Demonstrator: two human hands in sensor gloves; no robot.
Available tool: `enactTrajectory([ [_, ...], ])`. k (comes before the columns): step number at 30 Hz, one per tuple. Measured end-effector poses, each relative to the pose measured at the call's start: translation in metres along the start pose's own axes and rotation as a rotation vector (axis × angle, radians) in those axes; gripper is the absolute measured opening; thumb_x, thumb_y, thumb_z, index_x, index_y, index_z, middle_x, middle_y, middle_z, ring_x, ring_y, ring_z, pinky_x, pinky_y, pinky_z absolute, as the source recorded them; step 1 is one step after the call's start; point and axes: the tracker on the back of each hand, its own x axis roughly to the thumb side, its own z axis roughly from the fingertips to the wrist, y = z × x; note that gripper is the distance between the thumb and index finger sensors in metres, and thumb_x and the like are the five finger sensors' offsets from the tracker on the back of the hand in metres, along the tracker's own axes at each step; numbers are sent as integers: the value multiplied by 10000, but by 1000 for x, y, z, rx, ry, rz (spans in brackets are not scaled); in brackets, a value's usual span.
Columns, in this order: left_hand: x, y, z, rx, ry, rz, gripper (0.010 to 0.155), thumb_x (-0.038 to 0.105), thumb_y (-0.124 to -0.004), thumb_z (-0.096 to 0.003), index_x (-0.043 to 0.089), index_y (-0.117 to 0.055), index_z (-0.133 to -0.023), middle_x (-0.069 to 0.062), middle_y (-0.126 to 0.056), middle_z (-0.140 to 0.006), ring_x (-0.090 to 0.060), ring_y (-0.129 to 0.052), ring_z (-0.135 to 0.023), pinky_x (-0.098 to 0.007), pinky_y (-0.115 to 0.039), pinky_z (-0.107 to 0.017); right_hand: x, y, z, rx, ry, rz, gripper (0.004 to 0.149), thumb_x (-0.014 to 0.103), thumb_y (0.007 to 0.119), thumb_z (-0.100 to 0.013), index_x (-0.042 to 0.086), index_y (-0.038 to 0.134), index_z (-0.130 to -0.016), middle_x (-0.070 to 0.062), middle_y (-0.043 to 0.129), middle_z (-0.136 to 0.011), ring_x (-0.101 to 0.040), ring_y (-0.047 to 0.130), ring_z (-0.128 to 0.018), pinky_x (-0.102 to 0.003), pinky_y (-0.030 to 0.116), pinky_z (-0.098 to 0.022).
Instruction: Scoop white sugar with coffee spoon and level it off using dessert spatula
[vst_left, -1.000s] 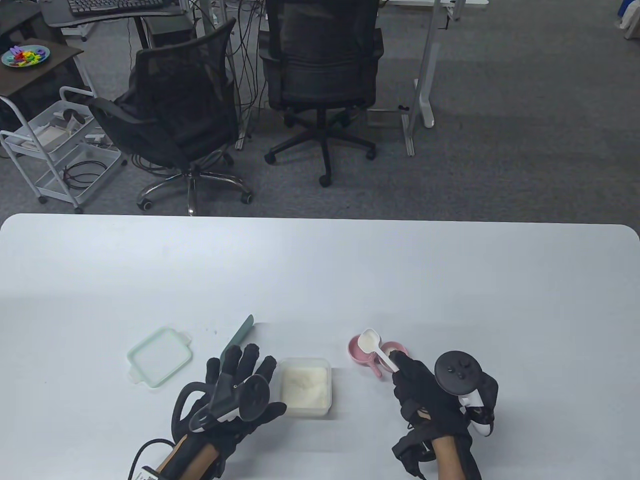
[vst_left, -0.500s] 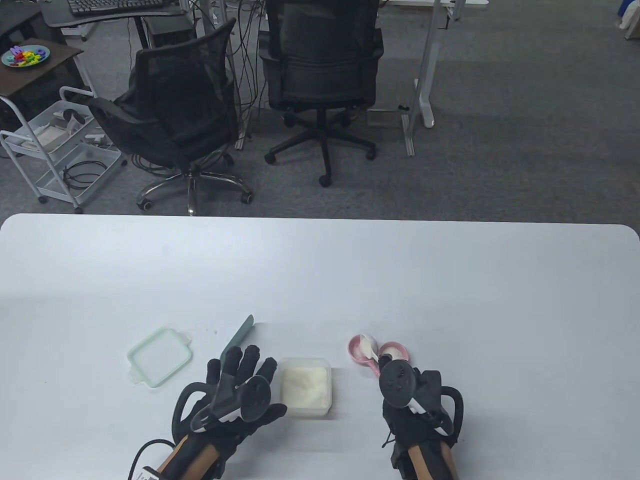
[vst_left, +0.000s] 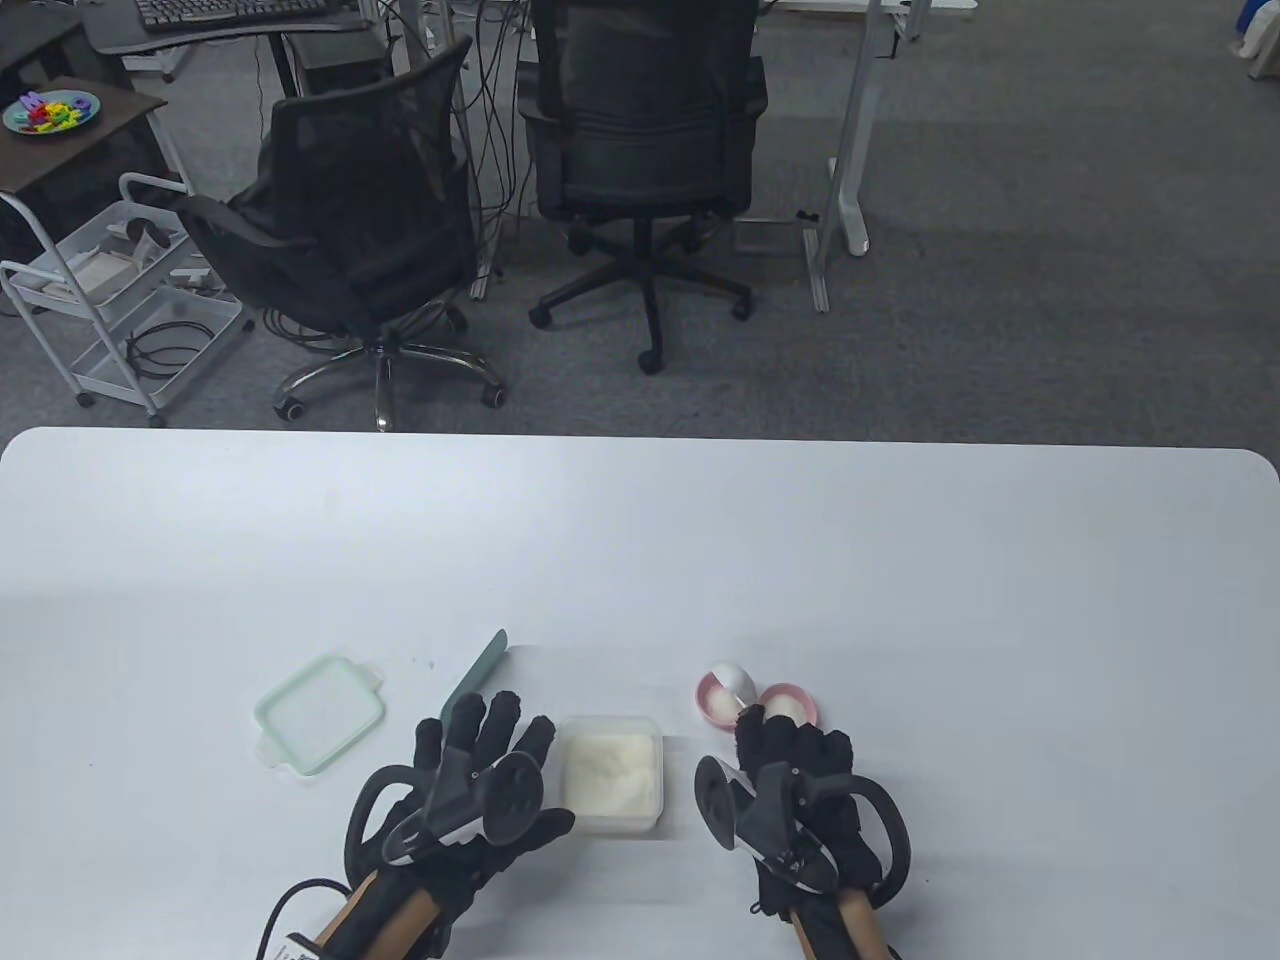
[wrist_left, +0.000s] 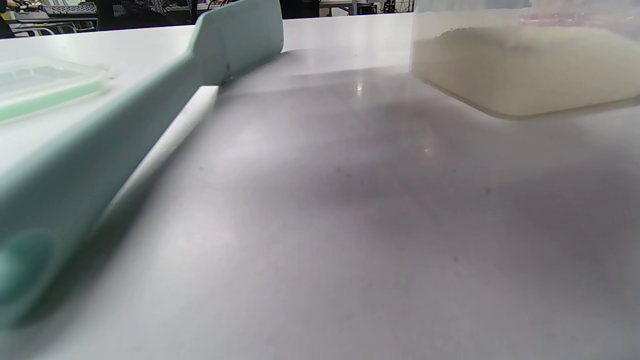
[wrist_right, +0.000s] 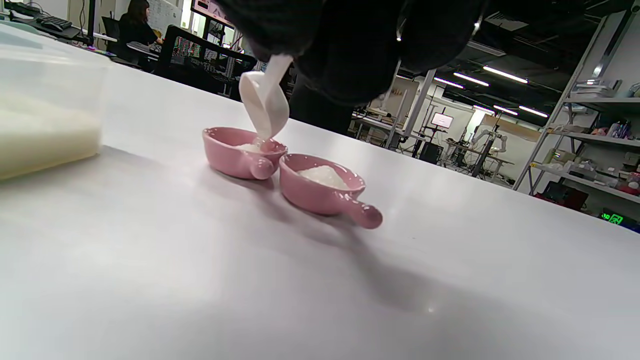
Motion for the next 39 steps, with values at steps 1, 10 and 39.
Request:
enactTrajectory([
  [1, 0, 0, 0, 1, 0, 1, 910, 784, -534, -483, 371, -218, -1229, -66, -110, -1311, -480, -191, -1225, -705, -284, -815, 1, 0, 0, 0, -6, -5, 535, 170, 700, -628, 214, 525, -1132, -128, 703, -1045, -277, 827, -812, -589, 572, -795],
  [10, 0, -1, 0, -3, 2, -1, 910, 792, -523, -476, 379, -214, -1225, -66, -110, -1310, -489, -188, -1220, -713, -279, -807, 1, -1, 1, -3, -8, 4, 533, 174, 700, -624, 213, 532, -1129, -128, 714, -1038, -274, 834, -804, -591, 576, -792],
  [39, -4, -1, -1, 4, -3, 17, 915, 786, -532, -479, 369, -208, -1227, -67, -111, -1312, -480, -187, -1224, -700, -289, -820, -65, 20, -11, 140, -137, -1306, 529, 203, 637, -632, 20, 535, -1117, -150, 744, -932, -277, 844, -705, -620, 631, -700],
])
